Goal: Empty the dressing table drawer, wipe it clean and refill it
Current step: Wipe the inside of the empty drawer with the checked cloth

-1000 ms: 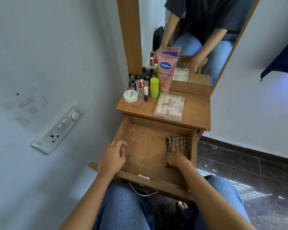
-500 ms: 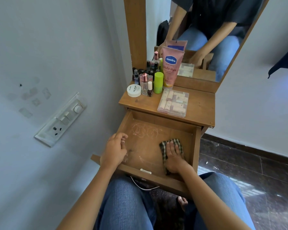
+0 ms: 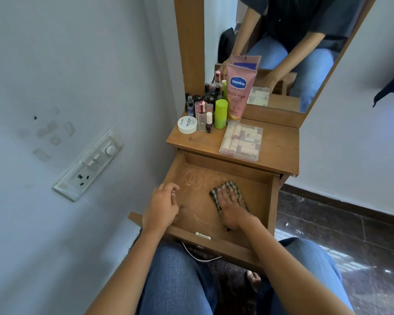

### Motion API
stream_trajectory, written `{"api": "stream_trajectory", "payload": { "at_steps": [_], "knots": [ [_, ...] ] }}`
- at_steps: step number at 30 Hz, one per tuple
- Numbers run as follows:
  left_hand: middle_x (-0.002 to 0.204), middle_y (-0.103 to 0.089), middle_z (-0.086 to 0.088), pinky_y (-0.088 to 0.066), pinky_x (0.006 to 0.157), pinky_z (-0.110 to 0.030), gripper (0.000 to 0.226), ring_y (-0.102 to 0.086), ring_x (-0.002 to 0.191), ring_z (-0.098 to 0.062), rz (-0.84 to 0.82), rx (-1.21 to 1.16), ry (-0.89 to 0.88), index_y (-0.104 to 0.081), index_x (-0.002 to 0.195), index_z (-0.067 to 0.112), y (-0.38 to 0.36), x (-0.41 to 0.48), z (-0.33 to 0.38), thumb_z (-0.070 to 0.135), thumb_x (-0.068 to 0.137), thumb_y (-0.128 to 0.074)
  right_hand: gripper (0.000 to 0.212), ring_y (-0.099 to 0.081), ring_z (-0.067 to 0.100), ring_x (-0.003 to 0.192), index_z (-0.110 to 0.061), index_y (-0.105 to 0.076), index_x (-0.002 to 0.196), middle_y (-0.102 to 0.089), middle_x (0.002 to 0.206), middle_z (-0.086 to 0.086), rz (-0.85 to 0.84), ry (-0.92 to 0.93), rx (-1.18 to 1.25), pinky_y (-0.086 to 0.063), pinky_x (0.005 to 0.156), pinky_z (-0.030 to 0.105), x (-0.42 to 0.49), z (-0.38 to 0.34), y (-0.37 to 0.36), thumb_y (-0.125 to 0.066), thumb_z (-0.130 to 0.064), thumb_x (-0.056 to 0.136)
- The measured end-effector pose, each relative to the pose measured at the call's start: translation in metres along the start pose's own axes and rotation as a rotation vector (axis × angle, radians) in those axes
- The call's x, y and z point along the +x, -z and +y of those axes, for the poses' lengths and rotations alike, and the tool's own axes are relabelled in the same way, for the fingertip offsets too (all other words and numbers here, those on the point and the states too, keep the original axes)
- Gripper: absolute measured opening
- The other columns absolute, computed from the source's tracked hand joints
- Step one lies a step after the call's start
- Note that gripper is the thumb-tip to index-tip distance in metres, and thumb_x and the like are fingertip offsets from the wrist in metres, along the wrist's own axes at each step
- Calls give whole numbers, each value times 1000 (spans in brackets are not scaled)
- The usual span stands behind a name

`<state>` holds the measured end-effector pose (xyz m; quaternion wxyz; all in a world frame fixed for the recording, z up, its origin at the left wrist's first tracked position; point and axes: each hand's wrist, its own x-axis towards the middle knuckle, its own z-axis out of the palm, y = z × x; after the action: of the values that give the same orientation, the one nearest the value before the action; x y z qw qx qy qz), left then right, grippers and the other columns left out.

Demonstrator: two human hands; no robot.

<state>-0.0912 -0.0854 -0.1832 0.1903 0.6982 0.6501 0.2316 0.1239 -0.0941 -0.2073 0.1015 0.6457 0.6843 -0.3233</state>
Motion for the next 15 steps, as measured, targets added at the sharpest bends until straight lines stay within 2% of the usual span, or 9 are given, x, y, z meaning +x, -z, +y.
{"api": "stream_trajectory", "payload": {
  "at_steps": [4,7,9,12,15],
  "knots": [
    [103,-56,5,-49,83,-27,27,-55,95,-10,-45,-8,-65,-61,109,17,4,4,-4,2,91,-46,73,27,25,142,-11,22,148,31,154,5,38,-91,99,13,115,42,-13,7,-16,-31,-9,97],
    [107,-60,0,-41,81,-17,24,-55,96,-11,-54,33,-96,-62,111,12,7,3,-3,4,93,-47,74,30,28,140,-7,27,145,36,151,9,69,-279,173,17,112,41,-15,23,-9,-31,-13,98],
    [110,-60,0,-40,82,-17,24,-55,101,-13,-29,35,-93,-61,112,13,7,0,-3,6,94,-48,75,31,27,140,-7,28,144,37,150,8,108,-364,250,19,111,41,-10,26,-3,-30,-17,98],
    [114,-58,2,-41,86,-20,24,-53,107,-13,6,24,-85,-61,114,16,7,-3,-4,8,93,-49,80,32,27,140,-10,29,144,39,150,5,183,-414,355,17,113,46,4,17,1,-35,-16,95],
    [114,-57,4,-38,86,-18,25,-51,108,-11,20,-8,-72,-60,114,17,7,-6,-3,8,93,-49,79,30,28,141,-8,25,146,35,152,6,218,-402,344,11,117,50,18,3,5,-32,-8,92]
  ]
}}
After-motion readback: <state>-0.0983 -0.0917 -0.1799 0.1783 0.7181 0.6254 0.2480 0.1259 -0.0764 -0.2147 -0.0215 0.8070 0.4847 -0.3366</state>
